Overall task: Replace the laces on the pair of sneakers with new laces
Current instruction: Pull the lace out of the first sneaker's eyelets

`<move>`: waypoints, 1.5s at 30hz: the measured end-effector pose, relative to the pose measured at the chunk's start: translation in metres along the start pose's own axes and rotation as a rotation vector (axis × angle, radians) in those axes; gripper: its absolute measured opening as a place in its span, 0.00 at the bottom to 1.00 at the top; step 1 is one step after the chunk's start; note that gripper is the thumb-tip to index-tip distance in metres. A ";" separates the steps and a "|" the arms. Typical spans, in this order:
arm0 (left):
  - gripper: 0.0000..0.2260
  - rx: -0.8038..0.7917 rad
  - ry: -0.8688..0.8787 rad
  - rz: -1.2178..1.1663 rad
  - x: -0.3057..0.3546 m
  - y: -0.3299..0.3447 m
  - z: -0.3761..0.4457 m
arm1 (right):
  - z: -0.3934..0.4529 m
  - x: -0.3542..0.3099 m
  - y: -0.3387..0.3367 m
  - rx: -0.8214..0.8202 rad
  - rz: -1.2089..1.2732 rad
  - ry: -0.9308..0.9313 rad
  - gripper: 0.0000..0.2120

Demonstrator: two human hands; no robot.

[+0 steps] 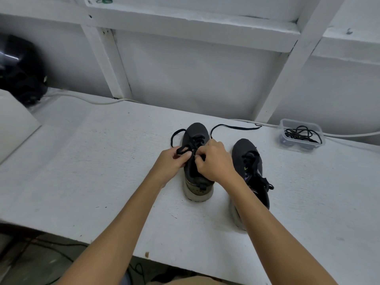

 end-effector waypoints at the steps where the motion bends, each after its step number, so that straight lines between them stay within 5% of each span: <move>1: 0.06 0.001 0.006 0.018 0.001 -0.001 0.001 | 0.000 -0.001 0.000 -0.001 -0.002 -0.005 0.09; 7: 0.07 0.020 0.035 0.200 0.000 -0.004 0.006 | 0.000 -0.004 0.000 0.043 -0.044 -0.045 0.10; 14: 0.11 0.020 0.028 0.240 -0.002 -0.006 0.006 | 0.005 0.002 0.006 0.010 0.193 0.026 0.10; 20: 0.08 0.019 0.041 0.264 0.002 -0.004 0.005 | 0.005 -0.005 0.004 0.044 0.042 0.005 0.09; 28: 0.12 0.066 -0.163 -0.408 -0.016 0.002 -0.004 | 0.005 0.007 0.007 0.024 0.234 0.010 0.08; 33: 0.10 -0.018 -0.155 -0.272 -0.006 0.001 0.001 | 0.004 0.008 0.005 -0.024 0.268 0.024 0.10; 45: 0.05 0.140 -0.067 0.107 -0.004 0.010 0.002 | 0.008 -0.004 0.006 0.044 0.154 0.018 0.11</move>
Point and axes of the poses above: each hand's wrist, its own z-axis towards the middle knuckle, its own y-axis out of the palm, x = y × z, the point moved 2 cm from there along z, towards the middle knuckle, and after that the axes turned 6 degrees about -x, right-handed, at the moved point
